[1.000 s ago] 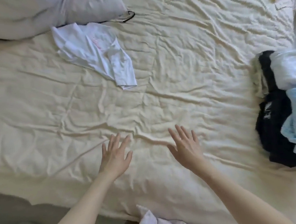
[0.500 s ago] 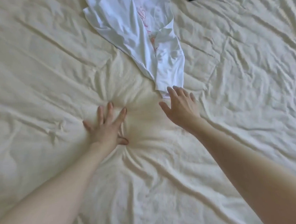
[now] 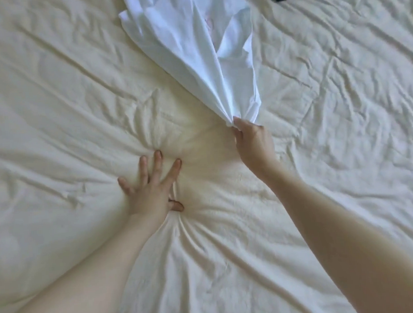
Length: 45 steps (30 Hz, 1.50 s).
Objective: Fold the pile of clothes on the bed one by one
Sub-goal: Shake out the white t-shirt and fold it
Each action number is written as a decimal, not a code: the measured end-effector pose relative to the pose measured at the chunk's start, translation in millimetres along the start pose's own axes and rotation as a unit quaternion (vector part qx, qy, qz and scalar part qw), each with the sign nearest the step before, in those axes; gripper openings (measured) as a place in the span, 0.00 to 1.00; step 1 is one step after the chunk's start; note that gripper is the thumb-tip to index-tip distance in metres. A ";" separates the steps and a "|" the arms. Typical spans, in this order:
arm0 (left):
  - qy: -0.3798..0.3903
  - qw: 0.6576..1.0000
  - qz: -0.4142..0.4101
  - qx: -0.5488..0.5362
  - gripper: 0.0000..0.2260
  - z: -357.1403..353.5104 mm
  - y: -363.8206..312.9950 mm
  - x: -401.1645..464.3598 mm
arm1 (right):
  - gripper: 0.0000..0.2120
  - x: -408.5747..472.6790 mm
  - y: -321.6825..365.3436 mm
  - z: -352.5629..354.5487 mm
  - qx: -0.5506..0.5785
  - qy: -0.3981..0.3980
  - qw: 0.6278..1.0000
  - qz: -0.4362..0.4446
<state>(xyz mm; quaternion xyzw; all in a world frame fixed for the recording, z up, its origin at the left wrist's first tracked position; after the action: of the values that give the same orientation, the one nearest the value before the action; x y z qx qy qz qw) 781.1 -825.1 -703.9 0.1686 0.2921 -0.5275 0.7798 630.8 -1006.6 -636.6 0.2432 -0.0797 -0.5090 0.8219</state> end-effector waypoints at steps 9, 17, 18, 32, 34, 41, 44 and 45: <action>0.006 0.999 -0.024 -0.032 0.44 22.8 -5.1 -28.6 | 0.06 -215.9 -1.5 30.0 0.070 0.092 0.993 -0.015; -0.227 0.959 -0.152 -0.071 0.32 -1.4 -54.0 -161.0 | 0.10 -351.7 -25.0 38.0 0.071 0.198 0.969 -0.132; -0.235 0.949 -0.206 -0.041 0.32 -0.8 -71.8 -166.5 | 0.09 -361.2 -29.9 40.1 0.061 0.225 0.961 -0.147; -0.115 0.943 -0.306 -0.065 0.13 -37.0 -210.6 -239.4 | 0.18 -414.2 -71.4 56.7 0.473 0.015 0.709 -0.522; -0.155 0.916 -0.347 -0.128 0.11 -25.2 -207.5 -261.7 | 0.19 -399.9 -65.7 58.7 0.560 0.026 0.627 -0.541; -0.067 0.921 -0.343 -0.172 0.09 19.0 -194.1 -318.9 | 0.08 -357.0 -28.2 102.6 0.562 0.117 0.649 -0.499; -0.078 0.922 -0.309 -0.222 0.12 61.0 -179.2 -328.7 | 0.13 -342.7 -7.9 143.2 0.584 0.104 0.670 -0.447; -0.080 0.920 -0.286 -0.256 0.12 78.8 -173.1 -329.9 | 0.15 -336.7 1.6 160.6 0.585 0.100 0.685 -0.423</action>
<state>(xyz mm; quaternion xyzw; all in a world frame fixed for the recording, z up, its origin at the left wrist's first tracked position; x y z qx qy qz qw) 553.5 -698.1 -426.3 -0.1707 0.3893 -0.6468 0.6332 413.3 -762.5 -457.0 0.7321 -0.1675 -0.6249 0.2134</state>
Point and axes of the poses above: each hand's wrist, its own x-axis towards the middle knuckle, its own z-axis out of the back of the hand, y = z × x, the point moved 3 cm from there along x, towards the middle knuckle, and after that the axes turned 5 degrees about x, right-handed, at the moved point
